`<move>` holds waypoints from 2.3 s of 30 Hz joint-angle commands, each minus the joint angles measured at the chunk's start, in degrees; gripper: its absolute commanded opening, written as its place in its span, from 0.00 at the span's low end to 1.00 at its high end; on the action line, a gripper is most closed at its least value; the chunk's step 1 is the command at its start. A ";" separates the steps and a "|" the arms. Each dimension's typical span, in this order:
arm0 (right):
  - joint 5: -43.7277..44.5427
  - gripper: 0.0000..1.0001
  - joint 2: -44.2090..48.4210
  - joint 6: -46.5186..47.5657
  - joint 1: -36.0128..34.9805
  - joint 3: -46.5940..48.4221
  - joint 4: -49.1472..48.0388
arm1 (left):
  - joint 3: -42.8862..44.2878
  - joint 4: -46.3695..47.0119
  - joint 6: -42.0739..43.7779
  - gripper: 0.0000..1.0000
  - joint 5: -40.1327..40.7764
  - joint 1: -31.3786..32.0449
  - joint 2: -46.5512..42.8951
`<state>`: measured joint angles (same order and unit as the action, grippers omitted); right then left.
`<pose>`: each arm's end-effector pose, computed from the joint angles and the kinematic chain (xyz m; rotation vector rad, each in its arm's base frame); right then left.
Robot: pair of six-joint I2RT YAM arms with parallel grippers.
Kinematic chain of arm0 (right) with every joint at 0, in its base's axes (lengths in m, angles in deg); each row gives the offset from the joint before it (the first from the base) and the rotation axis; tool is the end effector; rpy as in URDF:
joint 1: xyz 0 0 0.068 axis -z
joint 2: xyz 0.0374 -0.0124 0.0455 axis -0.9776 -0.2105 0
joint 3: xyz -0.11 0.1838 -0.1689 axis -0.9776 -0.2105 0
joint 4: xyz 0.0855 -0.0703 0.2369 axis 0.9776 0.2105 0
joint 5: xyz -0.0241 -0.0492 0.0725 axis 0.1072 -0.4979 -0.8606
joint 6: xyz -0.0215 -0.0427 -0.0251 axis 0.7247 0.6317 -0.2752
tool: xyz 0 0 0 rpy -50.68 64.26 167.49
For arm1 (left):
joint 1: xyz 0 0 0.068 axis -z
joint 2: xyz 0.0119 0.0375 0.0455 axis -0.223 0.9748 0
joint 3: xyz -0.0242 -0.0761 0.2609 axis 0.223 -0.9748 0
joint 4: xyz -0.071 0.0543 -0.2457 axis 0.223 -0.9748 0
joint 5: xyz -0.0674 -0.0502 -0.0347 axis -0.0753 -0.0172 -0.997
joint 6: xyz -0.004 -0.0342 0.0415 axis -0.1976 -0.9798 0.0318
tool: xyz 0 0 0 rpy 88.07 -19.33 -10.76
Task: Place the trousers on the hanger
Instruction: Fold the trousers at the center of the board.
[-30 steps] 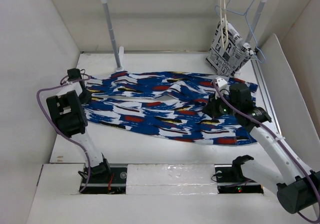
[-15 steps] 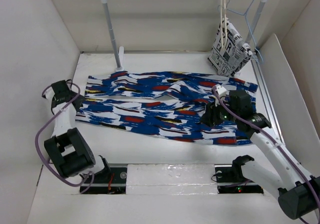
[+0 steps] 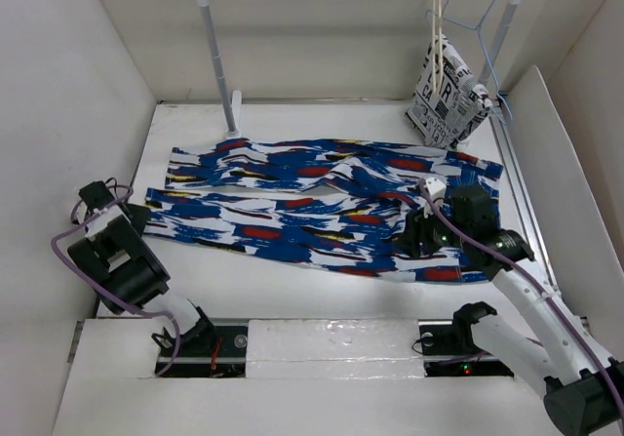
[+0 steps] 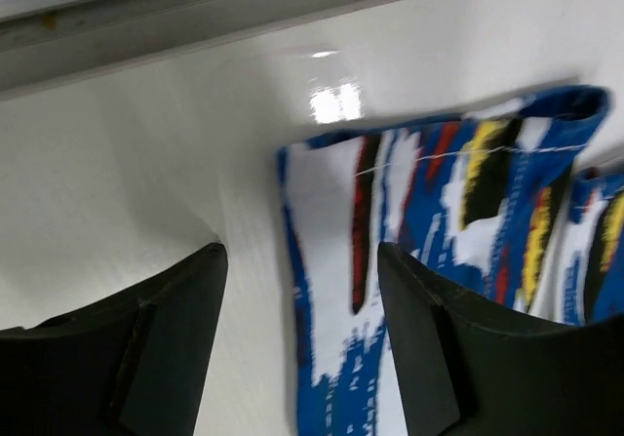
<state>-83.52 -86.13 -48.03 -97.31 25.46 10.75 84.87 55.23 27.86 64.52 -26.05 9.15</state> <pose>0.1522 0.0704 0.2756 -0.6039 2.2126 0.7089 0.2421 0.1947 0.1735 -1.5644 1.9553 -0.0235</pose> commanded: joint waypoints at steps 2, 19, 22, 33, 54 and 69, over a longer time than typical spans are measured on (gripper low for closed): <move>3.70 0.56 2.40 -3.89 1.01 -2.42 1.19 | 0.99 3.83 0.44 0.58 -3.18 0.09 5.22; 24.98 0.52 8.39 -40.19 16.21 -7.35 17.19 | -5.25 7.00 -14.67 0.00 -8.46 13.35 -24.99; 33.14 0.51 4.71 -45.11 16.74 -6.21 19.03 | -1.74 3.84 -15.37 0.00 -8.97 16.16 -25.88; 40.64 0.46 -6.39 -70.33 17.44 -7.43 22.81 | 6.27 1.90 -16.08 0.00 -10.83 22.85 -23.50; 40.71 0.00 -25.38 -72.64 11.74 -3.66 13.50 | 2.58 3.75 -10.98 0.00 0.33 20.39 -21.49; 50.05 0.00 -22.19 -19.32 23.41 18.65 8.05 | 15.75 -2.84 -7.82 0.00 14.04 20.39 -15.07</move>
<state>-35.47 -105.21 -81.10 -75.45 38.78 24.47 95.89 51.89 18.44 73.20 -5.53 -4.71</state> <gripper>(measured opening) 0.025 0.007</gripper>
